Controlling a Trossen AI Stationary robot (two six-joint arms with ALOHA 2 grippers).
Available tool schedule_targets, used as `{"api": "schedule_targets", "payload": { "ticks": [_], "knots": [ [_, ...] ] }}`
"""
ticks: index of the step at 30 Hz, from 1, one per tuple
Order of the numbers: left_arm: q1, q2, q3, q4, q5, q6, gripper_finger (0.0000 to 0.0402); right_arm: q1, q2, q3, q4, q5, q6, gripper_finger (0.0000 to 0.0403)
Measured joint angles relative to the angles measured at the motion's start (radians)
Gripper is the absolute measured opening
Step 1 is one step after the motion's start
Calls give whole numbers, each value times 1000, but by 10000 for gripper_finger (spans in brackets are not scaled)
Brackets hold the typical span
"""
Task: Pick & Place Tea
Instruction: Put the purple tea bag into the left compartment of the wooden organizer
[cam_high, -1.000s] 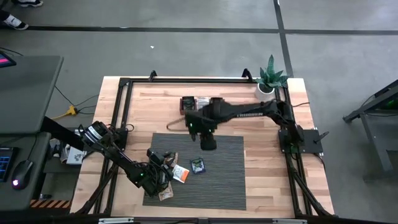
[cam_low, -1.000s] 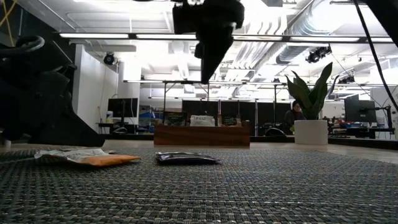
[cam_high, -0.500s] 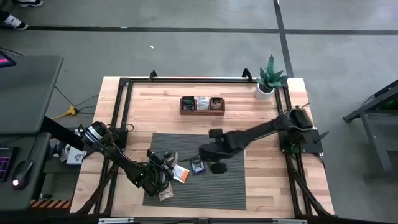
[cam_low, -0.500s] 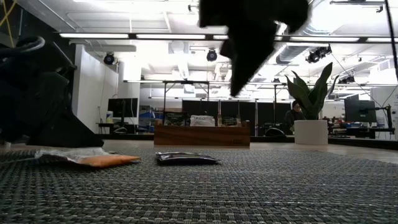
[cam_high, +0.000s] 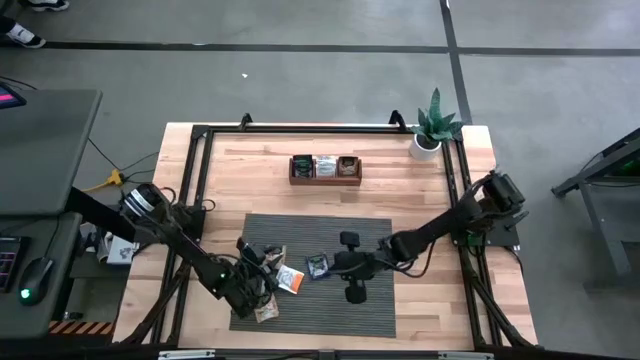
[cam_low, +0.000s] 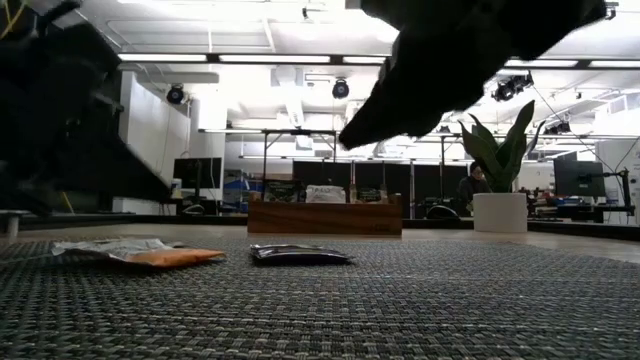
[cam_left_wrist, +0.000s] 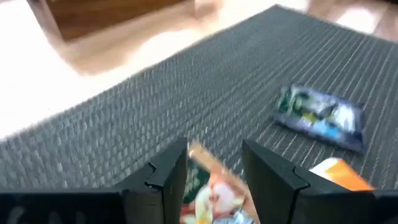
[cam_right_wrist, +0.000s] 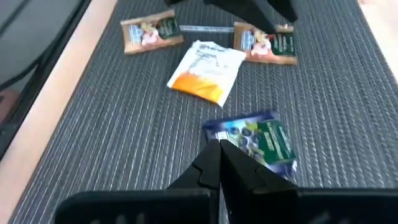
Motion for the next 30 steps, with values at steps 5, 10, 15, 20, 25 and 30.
{"api": "schedule_targets", "payload": {
  "ticks": [5, 10, 15, 20, 25, 30],
  "knots": [
    [80, -66, 0, 61, 46, 156, 151, -2, 37, -16, 102, 6, 1, 1],
    [197, -72, 0, 312, 236, 505, 151, 7, 101, -11, 128, 8, 1, 0],
    [292, -72, 1, 417, 382, 667, 151, 21, 157, -10, 145, 18, 8, 0],
    [334, -72, 0, 436, 447, 712, 151, 23, 165, -9, 165, 40, 1, 0],
    [362, -72, 0, 480, 534, 733, 151, 23, 166, -9, 174, 57, -18, 0],
    [365, -71, 0, 489, 527, 742, 151, 23, 187, -9, 197, 57, -25, 0]
  ]
}}
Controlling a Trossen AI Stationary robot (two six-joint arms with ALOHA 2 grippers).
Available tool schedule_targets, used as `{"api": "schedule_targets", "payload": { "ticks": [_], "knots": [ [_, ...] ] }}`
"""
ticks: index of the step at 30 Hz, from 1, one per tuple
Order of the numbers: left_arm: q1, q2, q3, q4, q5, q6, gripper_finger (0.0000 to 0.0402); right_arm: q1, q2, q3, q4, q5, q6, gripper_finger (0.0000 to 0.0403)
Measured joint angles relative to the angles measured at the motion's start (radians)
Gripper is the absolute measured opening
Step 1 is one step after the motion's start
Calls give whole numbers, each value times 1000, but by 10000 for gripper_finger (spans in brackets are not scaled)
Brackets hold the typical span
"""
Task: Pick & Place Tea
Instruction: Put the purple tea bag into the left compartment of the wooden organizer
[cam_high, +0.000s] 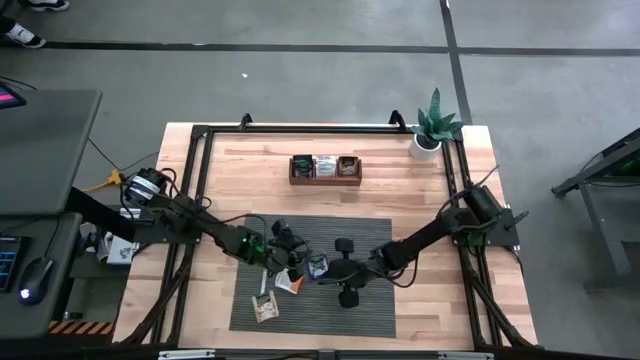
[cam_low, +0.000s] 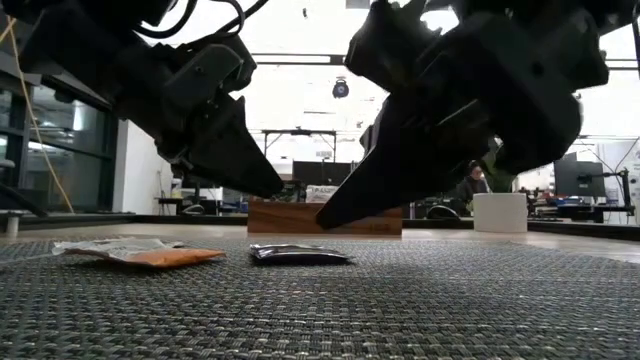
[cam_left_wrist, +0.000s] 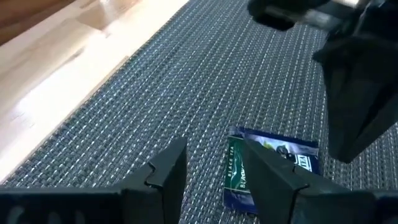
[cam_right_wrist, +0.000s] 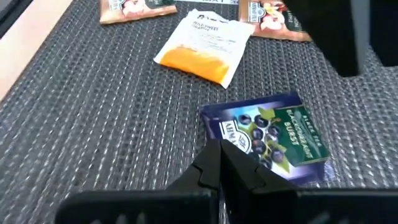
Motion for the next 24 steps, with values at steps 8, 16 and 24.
{"api": "schedule_targets", "payload": {
  "ticks": [8, 16, 24],
  "knots": [
    [0, 0, 0, -2, -8, -2, 151, 0, 65, 0, 83, 2, 1, 0],
    [0, 0, 0, -2, -12, -2, 151, 0, 66, 0, 98, 4, 3, 0],
    [0, 5, 0, -2, -12, -2, 151, -1, 66, 0, 116, 7, 0, 0]
  ]
}}
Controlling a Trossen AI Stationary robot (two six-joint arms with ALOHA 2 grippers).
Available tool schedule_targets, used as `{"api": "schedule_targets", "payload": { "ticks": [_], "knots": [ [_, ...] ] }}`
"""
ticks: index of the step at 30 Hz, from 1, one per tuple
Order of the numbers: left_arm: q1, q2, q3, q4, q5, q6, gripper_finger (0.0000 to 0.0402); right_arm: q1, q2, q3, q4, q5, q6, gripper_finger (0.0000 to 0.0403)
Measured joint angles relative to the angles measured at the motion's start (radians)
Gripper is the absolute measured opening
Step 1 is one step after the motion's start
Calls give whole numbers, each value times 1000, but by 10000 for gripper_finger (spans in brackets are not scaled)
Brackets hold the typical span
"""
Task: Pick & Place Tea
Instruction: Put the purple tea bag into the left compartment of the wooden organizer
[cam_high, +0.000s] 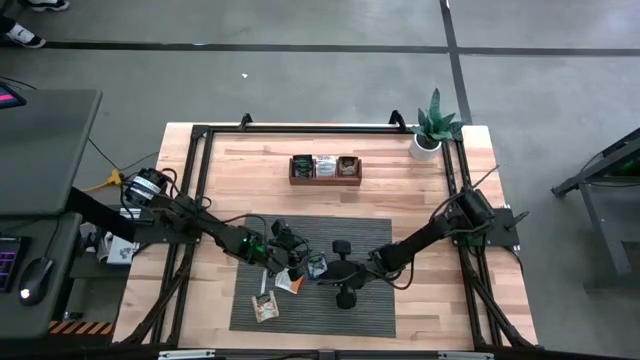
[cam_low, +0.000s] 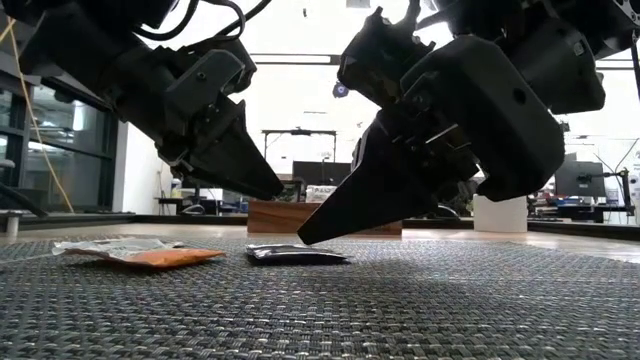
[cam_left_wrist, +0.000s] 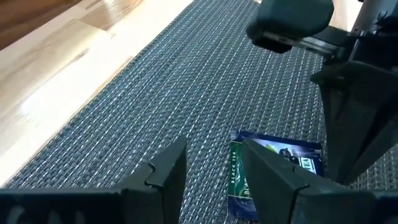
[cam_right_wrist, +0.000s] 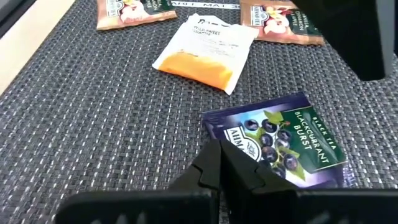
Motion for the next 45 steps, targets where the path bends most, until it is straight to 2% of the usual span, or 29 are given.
{"api": "schedule_targets", "payload": {
  "ticks": [5, 13, 18, 22, 29, 41, 45],
  "knots": [
    [0, 0, 0, -1, 9, 0, 151, -1, 0, 0, -2, 11, -7, 0],
    [6, 0, 0, -1, 89, 7, 151, -21, 0, 2, -64, -10, 18, 0],
    [65, 0, 0, -5, 243, -8, 151, -22, -1, 2, -74, -23, 52, 0],
    [130, 0, 0, -8, 355, -31, 151, -18, -4, 4, -139, 21, 132, 0],
    [225, 0, 0, -8, 560, -60, 151, -3, -5, 4, -164, 26, 184, 0],
    [326, 0, 0, -8, 807, -159, 151, 3, -2, 2, -166, 22, 194, 0],
    [330, 0, 0, -30, 836, -162, 151, 3, -2, 2, -160, 16, 193, 0]
  ]
}}
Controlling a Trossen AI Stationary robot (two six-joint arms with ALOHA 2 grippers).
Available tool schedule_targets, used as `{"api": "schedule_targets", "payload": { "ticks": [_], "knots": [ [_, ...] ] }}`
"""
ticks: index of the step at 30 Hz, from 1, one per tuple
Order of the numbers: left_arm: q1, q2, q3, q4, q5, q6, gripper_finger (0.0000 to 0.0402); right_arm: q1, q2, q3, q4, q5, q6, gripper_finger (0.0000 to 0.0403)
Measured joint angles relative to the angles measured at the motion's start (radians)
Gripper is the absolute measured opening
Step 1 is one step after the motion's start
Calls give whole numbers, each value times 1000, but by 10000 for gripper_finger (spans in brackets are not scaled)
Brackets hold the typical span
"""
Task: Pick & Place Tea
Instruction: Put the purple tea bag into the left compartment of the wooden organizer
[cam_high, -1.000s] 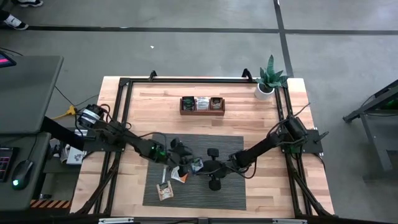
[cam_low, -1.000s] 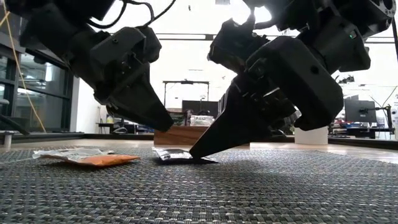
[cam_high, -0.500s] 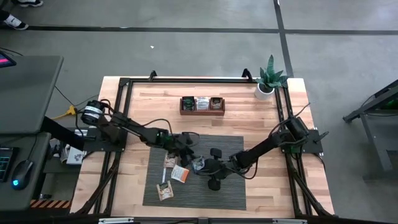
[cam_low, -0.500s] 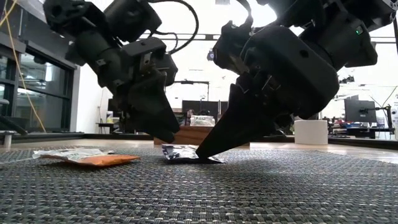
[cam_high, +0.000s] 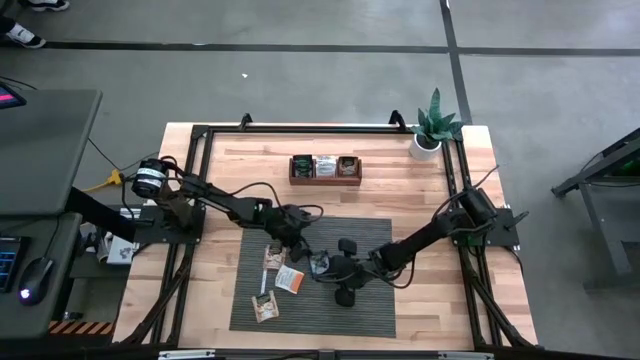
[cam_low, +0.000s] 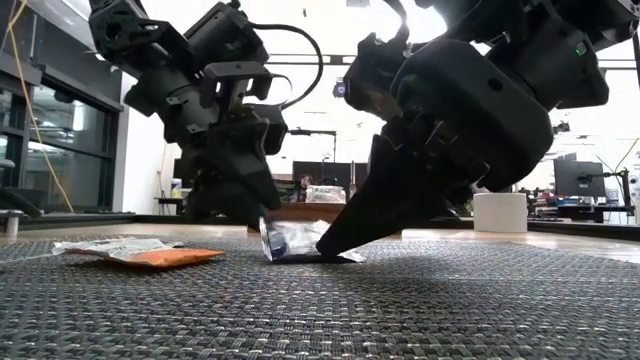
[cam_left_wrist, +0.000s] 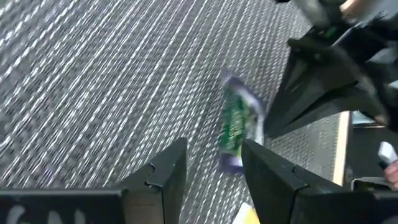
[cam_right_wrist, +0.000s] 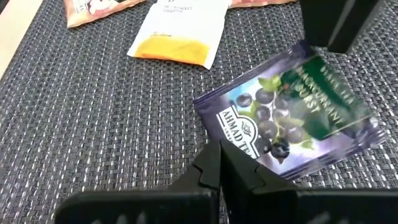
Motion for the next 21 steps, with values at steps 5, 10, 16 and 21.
{"api": "schedule_targets", "payload": {
  "ticks": [5, 10, 16, 21],
  "knots": [
    [-1, 0, 0, -26, 2, -12, 151, 3, 1, -2, 2, -7, -1, 0],
    [3, 0, 0, -14, 0, -22, 151, 4, 2, -2, 2, -6, -1, 0],
    [3, 0, 0, 10, 2, -22, 151, 4, 2, -2, 2, -5, -1, 0],
    [3, 0, 0, 15, 26, -22, 151, 4, 2, -2, 2, -3, -1, 0]
  ]
}}
